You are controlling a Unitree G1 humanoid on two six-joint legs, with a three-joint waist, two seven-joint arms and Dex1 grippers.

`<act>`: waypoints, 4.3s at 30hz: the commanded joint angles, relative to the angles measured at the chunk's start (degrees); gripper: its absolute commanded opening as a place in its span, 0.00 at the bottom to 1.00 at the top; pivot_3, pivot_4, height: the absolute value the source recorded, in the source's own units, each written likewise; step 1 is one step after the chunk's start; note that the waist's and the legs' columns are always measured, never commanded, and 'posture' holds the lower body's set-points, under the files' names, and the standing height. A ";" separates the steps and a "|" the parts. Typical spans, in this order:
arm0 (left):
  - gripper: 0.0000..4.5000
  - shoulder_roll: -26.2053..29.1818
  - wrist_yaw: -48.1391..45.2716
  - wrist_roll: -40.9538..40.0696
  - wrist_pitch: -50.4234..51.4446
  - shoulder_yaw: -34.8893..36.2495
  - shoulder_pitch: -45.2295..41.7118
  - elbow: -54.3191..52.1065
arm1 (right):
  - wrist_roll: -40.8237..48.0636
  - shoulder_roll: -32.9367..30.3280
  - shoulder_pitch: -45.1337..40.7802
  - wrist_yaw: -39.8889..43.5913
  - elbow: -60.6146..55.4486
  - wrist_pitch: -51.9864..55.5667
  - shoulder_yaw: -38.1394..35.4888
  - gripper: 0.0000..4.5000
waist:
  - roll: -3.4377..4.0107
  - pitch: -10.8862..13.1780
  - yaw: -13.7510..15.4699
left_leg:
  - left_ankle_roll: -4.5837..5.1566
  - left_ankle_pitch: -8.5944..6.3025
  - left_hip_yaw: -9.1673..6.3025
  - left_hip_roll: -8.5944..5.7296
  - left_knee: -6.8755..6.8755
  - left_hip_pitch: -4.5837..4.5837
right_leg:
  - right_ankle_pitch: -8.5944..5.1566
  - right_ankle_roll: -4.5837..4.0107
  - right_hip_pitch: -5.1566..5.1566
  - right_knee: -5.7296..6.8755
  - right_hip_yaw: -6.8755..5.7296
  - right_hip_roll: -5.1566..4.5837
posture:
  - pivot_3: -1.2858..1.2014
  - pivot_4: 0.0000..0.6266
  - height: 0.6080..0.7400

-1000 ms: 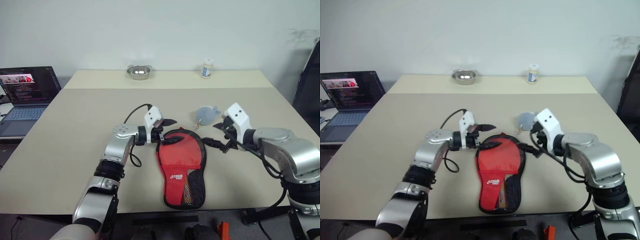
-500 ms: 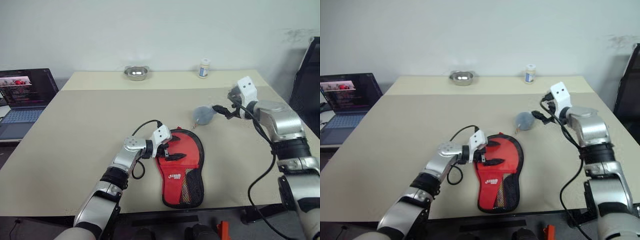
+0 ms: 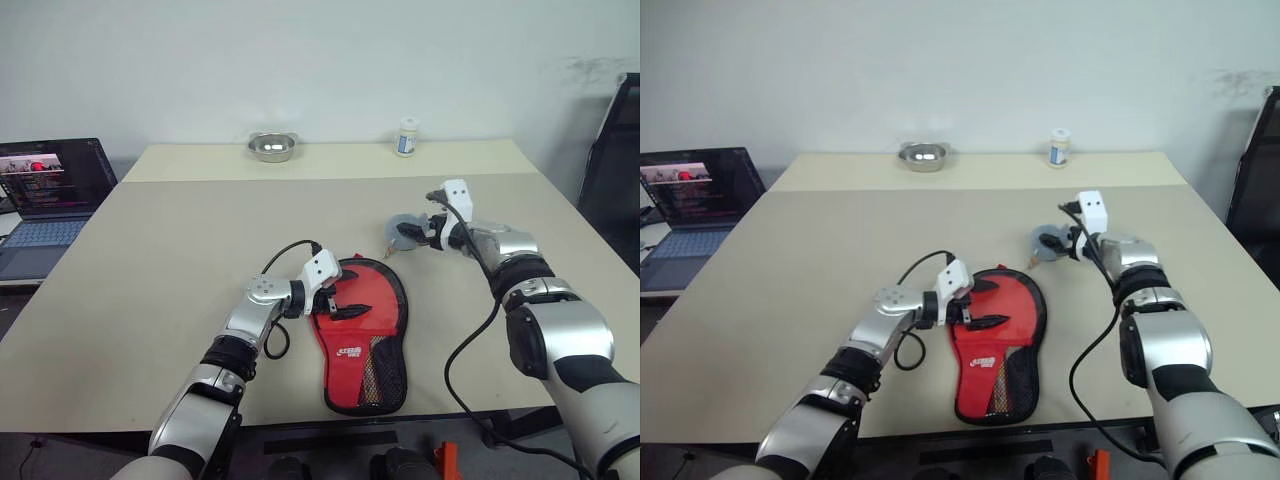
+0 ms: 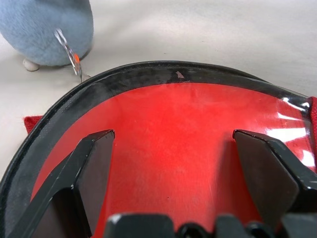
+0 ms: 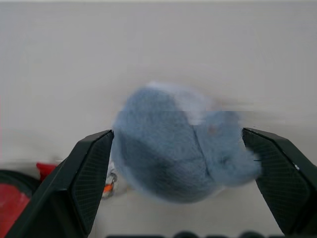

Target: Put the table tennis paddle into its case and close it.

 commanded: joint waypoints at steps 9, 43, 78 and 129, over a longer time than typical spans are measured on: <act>0.93 0.16 0.34 1.51 0.97 -1.33 2.47 2.58 | -0.25 2.93 -0.76 -3.78 -0.24 -1.85 -2.95 0.47 | 0.01 -0.02 -0.58 | 0.00 0.00 0.00 0.00 0.00 0.09 | 0.00 0.00 0.02 0.05 0.08 0.00 | 0.52 0.24 1.00; 0.93 -10.07 6.25 5.66 -5.69 -1.60 -6.94 28.18 | 11.93 -39.54 55.11 17.99 -105.67 43.83 0.99 0.00 | 0.87 -0.77 2.22 | 0.14 -0.11 -1.39 -0.41 0.05 0.72 | -0.17 0.07 1.57 -1.25 -0.66 -0.34 | 0.52 0.24 1.00; 0.93 -13.07 11.05 8.13 -6.40 -1.62 -7.54 30.89 | 26.28 -55.74 87.54 34.65 -126.33 31.70 -11.65 0.00 | 0.86 -0.97 4.20 | 1.06 -0.68 -2.32 -1.45 0.05 0.09 | -0.65 1.54 2.33 -1.99 -1.73 -1.53 | 0.52 0.24 1.00; 0.93 20.54 4.19 -14.13 22.25 17.43 18.90 -39.68 | 12.34 -26.10 35.15 31.81 -46.63 -5.25 2.11 0.99 | 0.29 1.56 1.77 | 0.93 -0.63 -1.59 -1.21 0.21 -0.35 | -0.88 1.22 1.20 -0.85 -1.48 -1.69 | 0.52 0.24 1.00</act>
